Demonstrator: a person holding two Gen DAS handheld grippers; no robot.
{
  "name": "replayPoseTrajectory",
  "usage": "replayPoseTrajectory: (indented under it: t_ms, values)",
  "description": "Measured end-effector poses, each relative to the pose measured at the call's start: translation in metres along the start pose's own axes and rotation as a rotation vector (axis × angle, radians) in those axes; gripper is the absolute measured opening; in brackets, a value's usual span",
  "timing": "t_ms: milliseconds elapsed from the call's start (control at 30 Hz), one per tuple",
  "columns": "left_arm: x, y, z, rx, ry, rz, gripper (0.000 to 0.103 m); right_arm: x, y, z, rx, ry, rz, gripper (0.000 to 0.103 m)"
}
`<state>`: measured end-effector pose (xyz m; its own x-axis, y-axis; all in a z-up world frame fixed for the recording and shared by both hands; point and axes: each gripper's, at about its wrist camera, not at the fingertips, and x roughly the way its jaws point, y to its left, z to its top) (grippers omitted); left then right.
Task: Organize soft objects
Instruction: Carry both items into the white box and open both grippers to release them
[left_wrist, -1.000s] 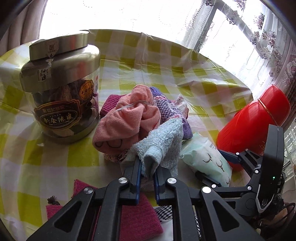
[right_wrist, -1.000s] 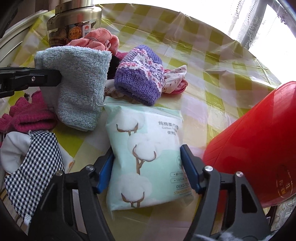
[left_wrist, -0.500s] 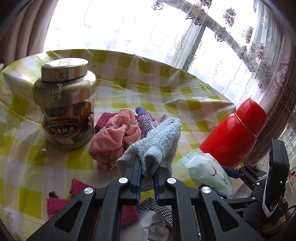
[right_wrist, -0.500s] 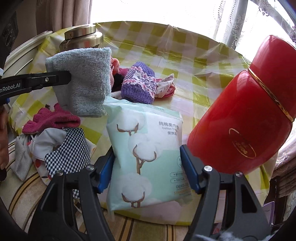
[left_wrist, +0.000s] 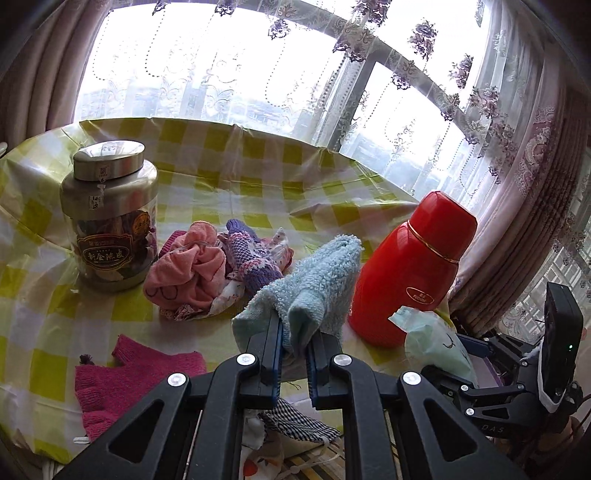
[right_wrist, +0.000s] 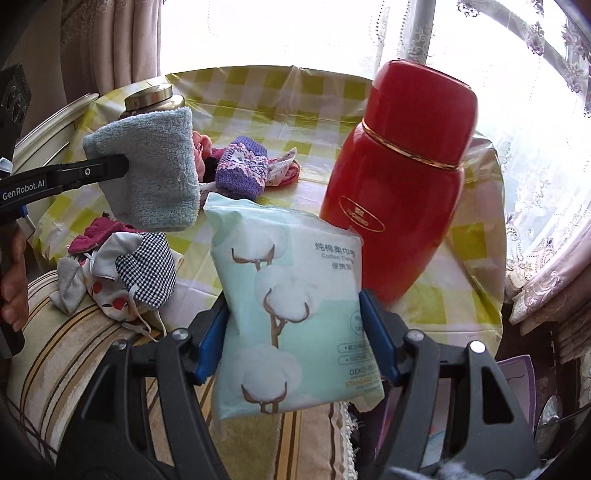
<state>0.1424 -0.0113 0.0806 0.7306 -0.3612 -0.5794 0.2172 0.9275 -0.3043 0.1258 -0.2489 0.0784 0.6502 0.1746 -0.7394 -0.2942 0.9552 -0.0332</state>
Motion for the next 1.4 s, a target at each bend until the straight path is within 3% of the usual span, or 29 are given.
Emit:
replayPoseTrajectory:
  t_ms: [200, 633, 1033, 1233, 1333, 1367, 1400]
  values:
    - [-0.006, -0.036, -0.004, 0.043, 0.011, -0.044, 0.011, -0.035, -0.037, -0.022, 0.057, -0.021, -0.054, 0.07]
    - [0.0, -0.141, -0.014, 0.19, 0.074, -0.165, 0.011, -0.086, -0.154, -0.075, 0.295, -0.054, -0.23, 0.07]
    - [0.042, -0.248, -0.042, 0.343, 0.219, -0.302, 0.011, -0.104, -0.217, -0.112, 0.429, -0.064, -0.339, 0.07]
    - [0.063, -0.282, -0.058, 0.384, 0.289, -0.353, 0.011, -0.107, -0.235, -0.121, 0.458, -0.067, -0.364, 0.07]
    - [0.085, -0.29, -0.064, 0.396, 0.316, -0.366, 0.015, -0.106, -0.241, -0.124, 0.471, -0.066, -0.37, 0.07]
    - [0.095, -0.294, -0.068, 0.412, 0.326, -0.359, 0.023, -0.105, -0.242, -0.125, 0.476, -0.065, -0.371, 0.07]
    - [0.106, -0.298, -0.072, 0.443, 0.332, -0.316, 0.037, -0.104, -0.244, -0.126, 0.481, -0.064, -0.369, 0.07]
